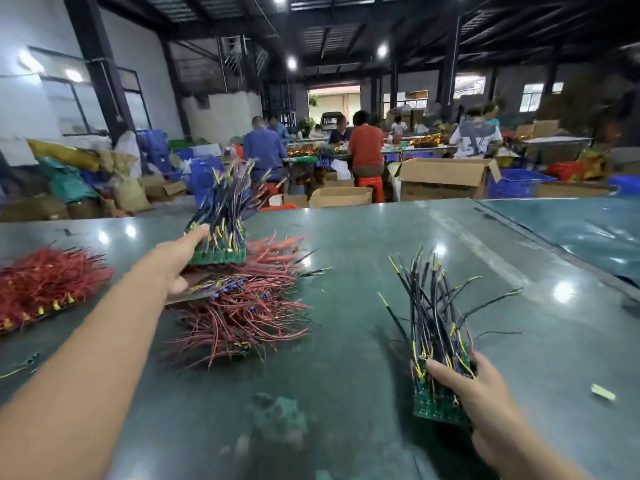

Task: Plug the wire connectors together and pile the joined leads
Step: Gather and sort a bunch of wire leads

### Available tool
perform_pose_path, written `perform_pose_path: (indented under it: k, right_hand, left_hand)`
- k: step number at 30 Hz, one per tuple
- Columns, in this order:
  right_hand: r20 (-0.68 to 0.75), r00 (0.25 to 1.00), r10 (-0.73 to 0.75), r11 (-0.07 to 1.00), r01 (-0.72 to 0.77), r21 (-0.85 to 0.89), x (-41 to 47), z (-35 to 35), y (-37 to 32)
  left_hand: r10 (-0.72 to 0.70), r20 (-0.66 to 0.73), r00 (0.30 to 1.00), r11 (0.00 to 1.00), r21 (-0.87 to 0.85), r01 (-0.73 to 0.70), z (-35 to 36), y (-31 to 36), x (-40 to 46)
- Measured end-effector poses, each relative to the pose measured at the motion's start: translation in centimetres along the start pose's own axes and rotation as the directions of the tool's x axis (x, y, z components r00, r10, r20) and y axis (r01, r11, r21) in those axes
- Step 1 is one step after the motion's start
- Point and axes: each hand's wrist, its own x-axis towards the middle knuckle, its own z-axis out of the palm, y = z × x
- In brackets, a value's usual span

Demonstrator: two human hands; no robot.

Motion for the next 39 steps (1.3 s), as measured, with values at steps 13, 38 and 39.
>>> perform_pose_path:
  k: [13, 38, 39]
  right_hand:
    - [0.350, 0.937, 0.005, 0.998, -0.026, 0.057, -2.7, 2.4, -0.2]
    - [0.357, 0.933, -0.051, 0.970, 0.131, -0.203, -1.5, 2.4, 0.4]
    - [0.372, 0.928, -0.039, 0.973, 0.121, -0.198, -1.5, 2.2, 0.1]
  left_hand:
    - [0.026, 0.390, 0.921, 0.901, 0.391, -0.191, 8.2, -12.6, -12.1]
    - [0.160, 0.485, 0.860, 0.858, -0.499, 0.121, 10.0, -17.6, -12.7]
    - [0.151, 0.486, 0.861, 0.843, -0.519, 0.145, 9.8, -17.6, -12.5]
